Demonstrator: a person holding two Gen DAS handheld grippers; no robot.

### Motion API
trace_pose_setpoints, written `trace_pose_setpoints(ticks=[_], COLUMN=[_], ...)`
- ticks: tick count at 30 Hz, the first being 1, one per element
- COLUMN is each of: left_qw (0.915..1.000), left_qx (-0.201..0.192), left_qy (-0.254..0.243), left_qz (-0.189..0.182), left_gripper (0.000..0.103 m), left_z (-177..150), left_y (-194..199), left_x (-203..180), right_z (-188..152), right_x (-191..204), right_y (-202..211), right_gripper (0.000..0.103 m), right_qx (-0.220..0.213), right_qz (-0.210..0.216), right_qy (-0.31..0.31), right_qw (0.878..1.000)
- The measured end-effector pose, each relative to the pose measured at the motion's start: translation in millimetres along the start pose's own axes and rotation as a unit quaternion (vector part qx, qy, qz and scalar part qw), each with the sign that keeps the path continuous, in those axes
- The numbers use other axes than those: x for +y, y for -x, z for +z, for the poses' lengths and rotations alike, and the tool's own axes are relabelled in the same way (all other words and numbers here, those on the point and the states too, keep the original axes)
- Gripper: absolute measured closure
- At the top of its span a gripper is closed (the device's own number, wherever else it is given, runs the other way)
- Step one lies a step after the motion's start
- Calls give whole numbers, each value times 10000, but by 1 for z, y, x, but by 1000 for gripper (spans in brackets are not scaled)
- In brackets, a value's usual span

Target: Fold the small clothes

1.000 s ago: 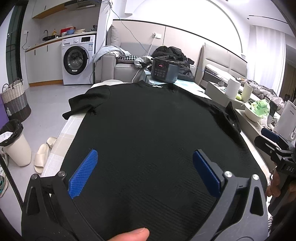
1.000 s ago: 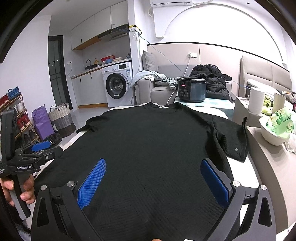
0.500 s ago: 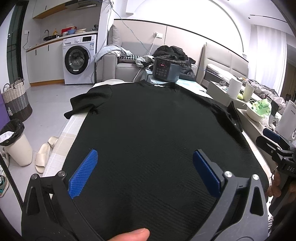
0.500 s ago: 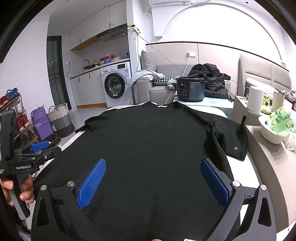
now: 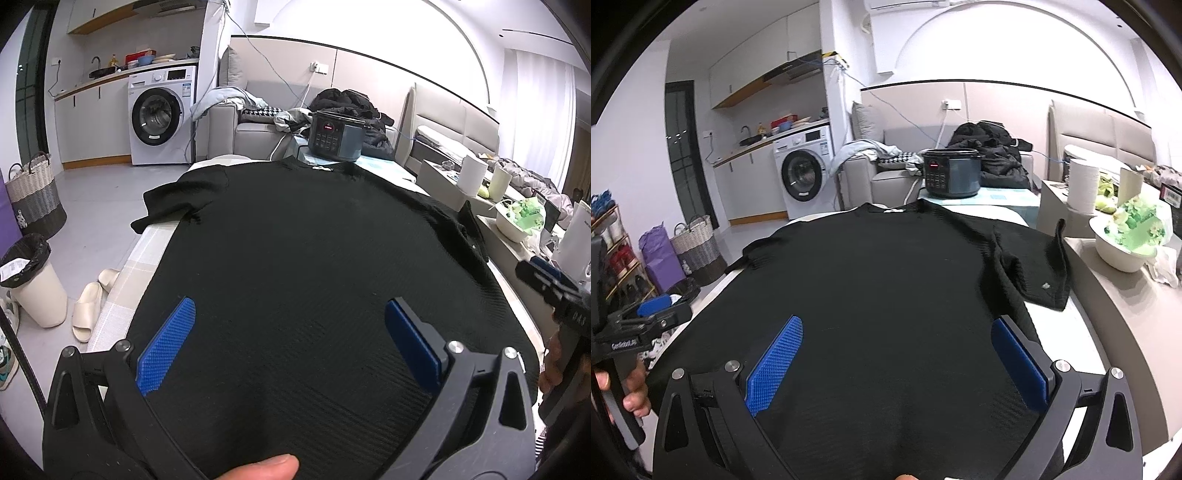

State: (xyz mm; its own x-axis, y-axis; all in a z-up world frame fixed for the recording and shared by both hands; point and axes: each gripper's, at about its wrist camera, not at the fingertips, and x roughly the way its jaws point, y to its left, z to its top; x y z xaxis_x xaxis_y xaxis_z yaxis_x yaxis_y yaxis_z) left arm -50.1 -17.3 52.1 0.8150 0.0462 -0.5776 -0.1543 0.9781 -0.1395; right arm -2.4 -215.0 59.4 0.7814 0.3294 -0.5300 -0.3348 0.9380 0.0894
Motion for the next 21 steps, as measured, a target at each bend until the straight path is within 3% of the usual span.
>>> trace_pose_setpoints(ticks=[13,16,21], left_qw=[9998,9998,9998], left_qx=[159,122,136], left_qy=[80,44,128], left_qz=[103,136,112], left_gripper=[1,1,1], left_z=[10,15,29], left_y=[-26,-34,-48], left_x=[12,15,26], right_z=[19,24,30], right_x=[-25,-40,-81], right_y=[-16,-25,-43], right_gripper=[0,0,0], right_qx=[140,262,398], right_qz=[13,178,108], right_qy=[-288,-635,-1502], right_qw=[9995,9975,9878])
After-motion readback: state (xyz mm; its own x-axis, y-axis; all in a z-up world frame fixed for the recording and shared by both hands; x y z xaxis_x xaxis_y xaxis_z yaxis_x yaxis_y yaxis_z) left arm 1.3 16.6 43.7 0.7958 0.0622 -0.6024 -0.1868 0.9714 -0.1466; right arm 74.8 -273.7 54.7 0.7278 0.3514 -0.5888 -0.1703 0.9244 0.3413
